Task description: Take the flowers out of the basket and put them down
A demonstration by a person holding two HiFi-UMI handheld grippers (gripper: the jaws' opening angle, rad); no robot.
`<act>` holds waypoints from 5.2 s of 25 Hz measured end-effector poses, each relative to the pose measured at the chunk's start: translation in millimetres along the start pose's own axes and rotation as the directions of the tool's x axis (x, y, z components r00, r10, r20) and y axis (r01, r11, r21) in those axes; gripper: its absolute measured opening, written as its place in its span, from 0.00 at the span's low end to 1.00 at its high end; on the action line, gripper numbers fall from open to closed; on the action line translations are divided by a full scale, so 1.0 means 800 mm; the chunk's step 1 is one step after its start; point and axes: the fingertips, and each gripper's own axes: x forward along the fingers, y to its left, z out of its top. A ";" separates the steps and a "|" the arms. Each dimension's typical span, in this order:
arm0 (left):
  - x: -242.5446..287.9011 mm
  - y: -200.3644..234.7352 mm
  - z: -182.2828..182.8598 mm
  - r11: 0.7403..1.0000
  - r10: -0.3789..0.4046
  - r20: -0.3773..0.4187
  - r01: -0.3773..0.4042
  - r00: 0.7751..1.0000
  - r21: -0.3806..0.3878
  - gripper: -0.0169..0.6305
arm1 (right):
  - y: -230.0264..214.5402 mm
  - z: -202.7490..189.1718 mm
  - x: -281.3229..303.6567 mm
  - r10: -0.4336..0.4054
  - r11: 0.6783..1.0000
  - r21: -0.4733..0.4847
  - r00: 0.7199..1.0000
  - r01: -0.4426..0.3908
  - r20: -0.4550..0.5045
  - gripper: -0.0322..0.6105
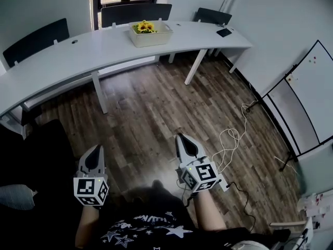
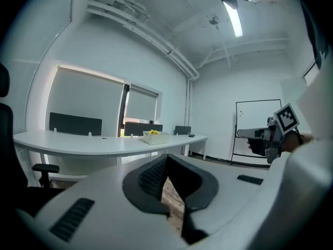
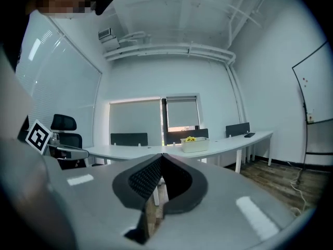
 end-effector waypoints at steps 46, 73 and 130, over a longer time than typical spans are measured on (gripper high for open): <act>0.398 0.000 0.089 0.998 0.021 -0.007 -0.021 1.000 -0.059 0.04 | -0.327 0.009 0.301 -0.040 0.993 0.107 0.999 0.041 -0.008 0.05; 0.741 0.171 0.127 0.984 -0.162 -0.073 0.155 0.984 -0.089 0.04 | -0.394 0.043 0.624 -0.152 0.985 0.068 0.984 0.158 -0.088 0.05; 1.127 0.248 0.077 0.956 0.138 -0.501 -0.247 0.854 -0.157 0.21 | -0.540 0.042 1.154 0.320 0.806 -0.259 0.758 -0.533 -0.568 0.05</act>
